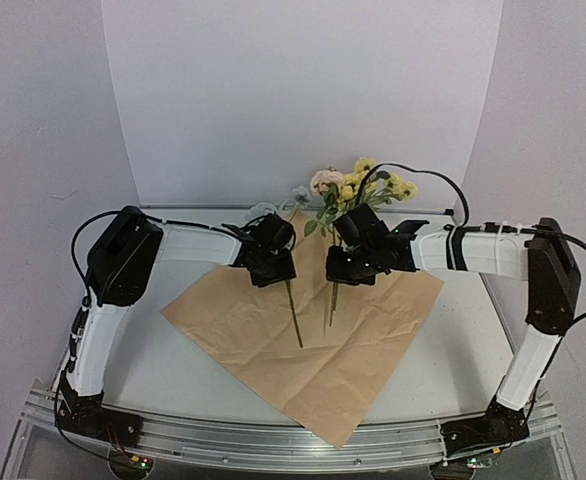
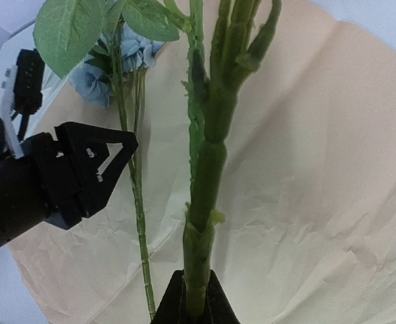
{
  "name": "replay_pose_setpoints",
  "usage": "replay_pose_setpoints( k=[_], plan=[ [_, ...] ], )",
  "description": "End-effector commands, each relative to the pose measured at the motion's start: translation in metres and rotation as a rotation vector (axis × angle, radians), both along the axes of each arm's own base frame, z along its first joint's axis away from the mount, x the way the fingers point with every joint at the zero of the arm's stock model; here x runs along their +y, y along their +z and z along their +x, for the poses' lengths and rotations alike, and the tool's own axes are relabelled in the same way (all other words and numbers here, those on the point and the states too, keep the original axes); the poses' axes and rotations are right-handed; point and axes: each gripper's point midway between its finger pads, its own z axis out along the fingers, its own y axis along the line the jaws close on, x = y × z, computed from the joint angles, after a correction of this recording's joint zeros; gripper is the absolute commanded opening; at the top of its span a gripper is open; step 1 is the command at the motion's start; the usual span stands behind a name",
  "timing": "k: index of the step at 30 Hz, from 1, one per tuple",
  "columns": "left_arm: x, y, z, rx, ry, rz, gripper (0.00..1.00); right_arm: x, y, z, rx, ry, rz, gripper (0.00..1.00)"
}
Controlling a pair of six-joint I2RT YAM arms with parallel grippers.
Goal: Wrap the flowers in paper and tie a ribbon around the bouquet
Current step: Adjust the fake flower on the flattened wrapping paper.
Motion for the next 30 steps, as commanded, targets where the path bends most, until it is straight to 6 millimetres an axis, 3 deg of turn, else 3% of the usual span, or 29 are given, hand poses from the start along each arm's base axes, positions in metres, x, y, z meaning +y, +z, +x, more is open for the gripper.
replay_pose_setpoints(
  k=[1,7,14,18,25,30],
  plan=[
    [0.028,0.094,0.007,-0.138,0.050,-0.071,0.54,0.046,0.020,0.024,-0.085,0.130,0.057,0.00],
    [0.098,0.093,-0.011,-0.085,0.135,-0.074,0.57,0.076,-0.004,0.039,-0.039,0.162,0.078,0.00],
    [0.162,0.041,-0.039,0.056,0.180,0.000,0.45,0.090,-0.040,0.050,0.017,0.160,0.051,0.00],
    [0.174,0.002,-0.050,0.146,0.163,0.042,0.35,0.086,-0.056,0.048,0.052,0.132,0.035,0.02],
    [0.187,-0.049,-0.054,0.245,0.152,0.099,0.28,0.070,-0.049,0.036,0.062,0.118,0.013,0.32],
    [0.196,-0.063,-0.052,0.272,0.164,0.109,0.26,0.059,-0.050,0.023,0.084,0.099,0.006,0.32]
  ],
)
